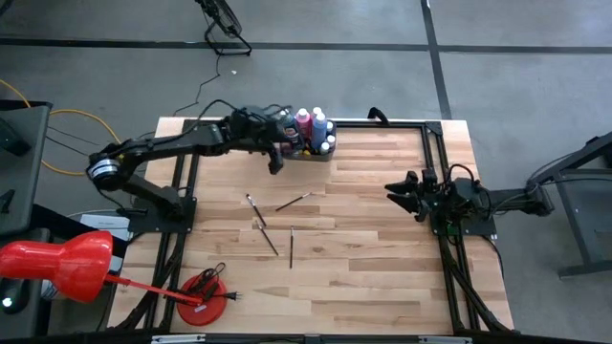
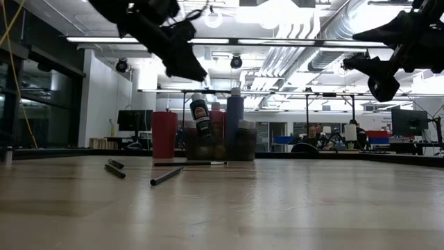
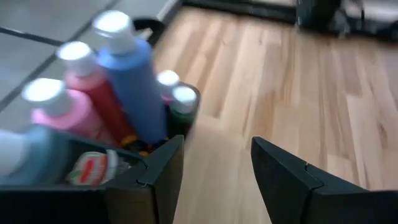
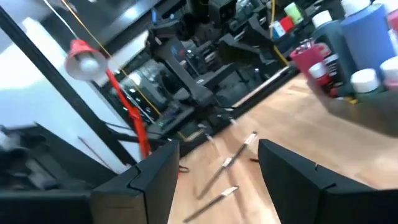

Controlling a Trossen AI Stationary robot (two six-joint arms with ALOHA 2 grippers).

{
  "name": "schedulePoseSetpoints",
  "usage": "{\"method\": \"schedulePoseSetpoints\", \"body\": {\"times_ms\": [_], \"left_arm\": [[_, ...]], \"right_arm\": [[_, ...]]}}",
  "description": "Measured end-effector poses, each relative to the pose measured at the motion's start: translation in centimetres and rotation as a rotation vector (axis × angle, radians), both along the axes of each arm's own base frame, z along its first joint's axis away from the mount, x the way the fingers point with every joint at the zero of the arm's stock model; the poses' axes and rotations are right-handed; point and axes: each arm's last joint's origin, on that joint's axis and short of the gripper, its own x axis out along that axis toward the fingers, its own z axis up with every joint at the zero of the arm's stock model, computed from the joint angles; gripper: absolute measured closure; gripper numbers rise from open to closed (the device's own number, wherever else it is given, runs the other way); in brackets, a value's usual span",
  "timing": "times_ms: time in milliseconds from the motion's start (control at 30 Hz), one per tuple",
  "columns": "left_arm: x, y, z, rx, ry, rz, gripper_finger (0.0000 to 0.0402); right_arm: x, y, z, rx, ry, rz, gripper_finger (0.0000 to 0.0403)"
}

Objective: Pick & Place Paint Supplies
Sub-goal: Put the black paint brush into the pink cup

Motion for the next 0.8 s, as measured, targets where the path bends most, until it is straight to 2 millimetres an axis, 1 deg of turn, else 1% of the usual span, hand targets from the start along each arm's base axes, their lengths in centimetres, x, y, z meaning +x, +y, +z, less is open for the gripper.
{"method": "schedulePoseSetpoints", "body": {"times_ms": [133, 233, 400, 600, 700, 800], "left_arm": [[2.0, -0.7, -0.2, 0.029, 0.094, -0.026, 0.0217], [3.2, -1.1, -0.8, 0.036, 0.195, -0.030, 0.0217], [5.3, -1.7, -1.5, 0.013, 0.277, -0.028, 0.0217], [7.6, -2.2, -2.4, -0.001, 0.374, 0.010, 0.0217], [8.7, -2.1, -2.8, -0.043, 0.414, 0.062, 0.0217], [9.2, -2.1, -3.6, -0.090, 0.481, 0.104, 0.0217]], "right_arm": [[0.0, 0.0, 0.0, -0.088, 0.009, -0.008, 0.0190], [0.0, 0.0, 0.0, -0.135, 0.020, -0.018, 0.0190], [0.1, 0.0, -0.1, -0.204, 0.035, -0.017, 0.0190], [0.1, 0.0, -0.1, -0.205, 0.035, -0.016, 0.0190], [0.1, 0.0, -0.1, -0.205, 0.034, -0.014, 0.0190], [0.1, 0.0, -0.1, -0.205, 0.034, -0.015, 0.0190]]}}
